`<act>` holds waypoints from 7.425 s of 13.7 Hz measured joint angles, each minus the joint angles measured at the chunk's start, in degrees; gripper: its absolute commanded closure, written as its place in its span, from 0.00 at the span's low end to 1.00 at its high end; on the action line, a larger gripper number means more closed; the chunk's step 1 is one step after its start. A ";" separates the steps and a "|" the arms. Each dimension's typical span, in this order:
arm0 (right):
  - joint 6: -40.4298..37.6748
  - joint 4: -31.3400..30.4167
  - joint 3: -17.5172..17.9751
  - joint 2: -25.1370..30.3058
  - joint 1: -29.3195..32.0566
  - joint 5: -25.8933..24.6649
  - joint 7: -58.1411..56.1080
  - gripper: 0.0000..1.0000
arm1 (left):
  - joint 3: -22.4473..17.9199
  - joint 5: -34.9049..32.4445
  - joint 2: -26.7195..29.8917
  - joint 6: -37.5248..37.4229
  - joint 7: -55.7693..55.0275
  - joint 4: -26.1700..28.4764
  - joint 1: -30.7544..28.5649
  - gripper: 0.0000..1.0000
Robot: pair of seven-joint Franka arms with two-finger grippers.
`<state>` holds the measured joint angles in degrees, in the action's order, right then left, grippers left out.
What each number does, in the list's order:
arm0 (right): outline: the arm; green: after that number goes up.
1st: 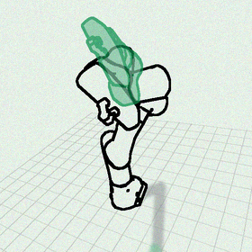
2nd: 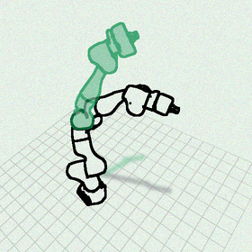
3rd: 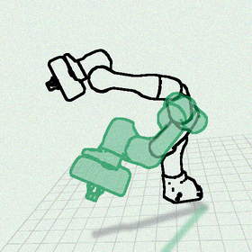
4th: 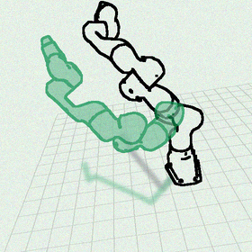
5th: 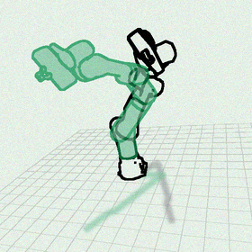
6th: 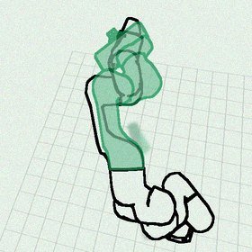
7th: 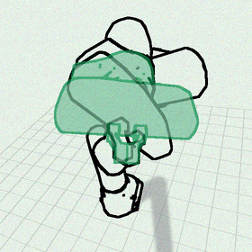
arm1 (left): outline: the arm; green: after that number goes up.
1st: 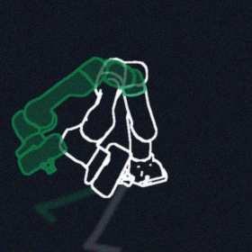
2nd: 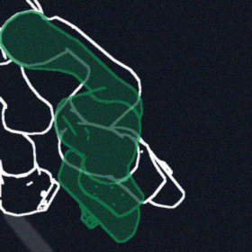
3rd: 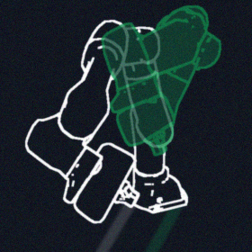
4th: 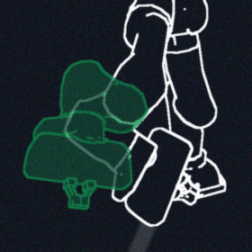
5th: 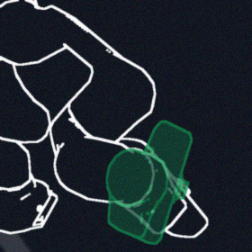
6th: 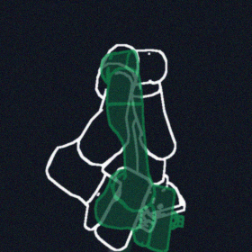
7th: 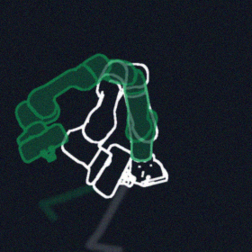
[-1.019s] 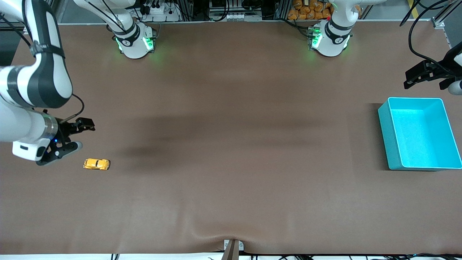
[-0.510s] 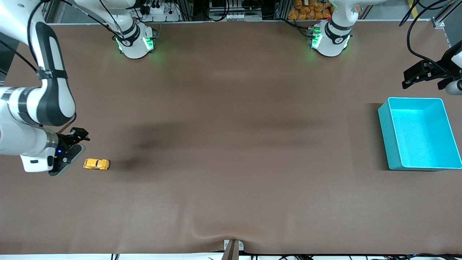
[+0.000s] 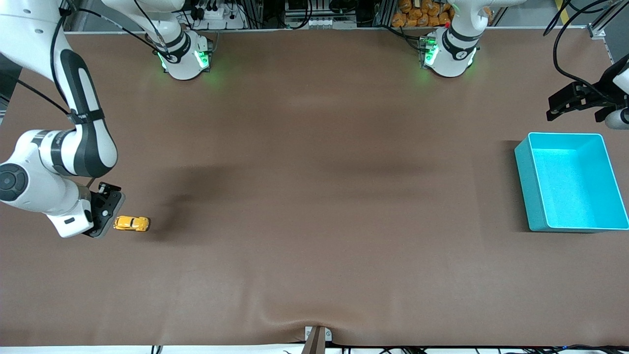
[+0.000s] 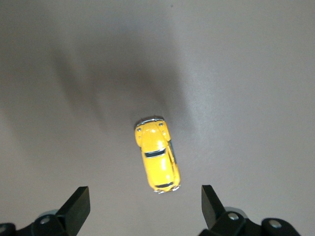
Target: Wind and store yellow beetle car
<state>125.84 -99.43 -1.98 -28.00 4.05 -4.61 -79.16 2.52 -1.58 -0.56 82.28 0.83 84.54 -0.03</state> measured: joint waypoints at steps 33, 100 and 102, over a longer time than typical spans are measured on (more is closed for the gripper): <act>10.16 -0.10 0.15 -9.80 4.95 5.55 -17.29 1.00 | 0.01 0.00 0.00 -0.01 -0.33 0.17 0.00 0.00; 1.91 10.31 7.42 -13.08 18.38 6.79 -34.37 0.00 | 0.22 -11.18 -23.37 30.98 -71.85 8.62 5.88 0.00; 1.34 10.30 7.52 -13.09 18.18 6.80 -34.39 0.00 | -0.28 -11.32 -26.08 34.84 -79.34 8.47 5.55 0.00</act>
<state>127.18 -89.13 5.53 -41.09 22.23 2.19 -113.56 2.24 -12.89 -26.64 117.12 -78.52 93.01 5.52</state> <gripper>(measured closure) 0.000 0.000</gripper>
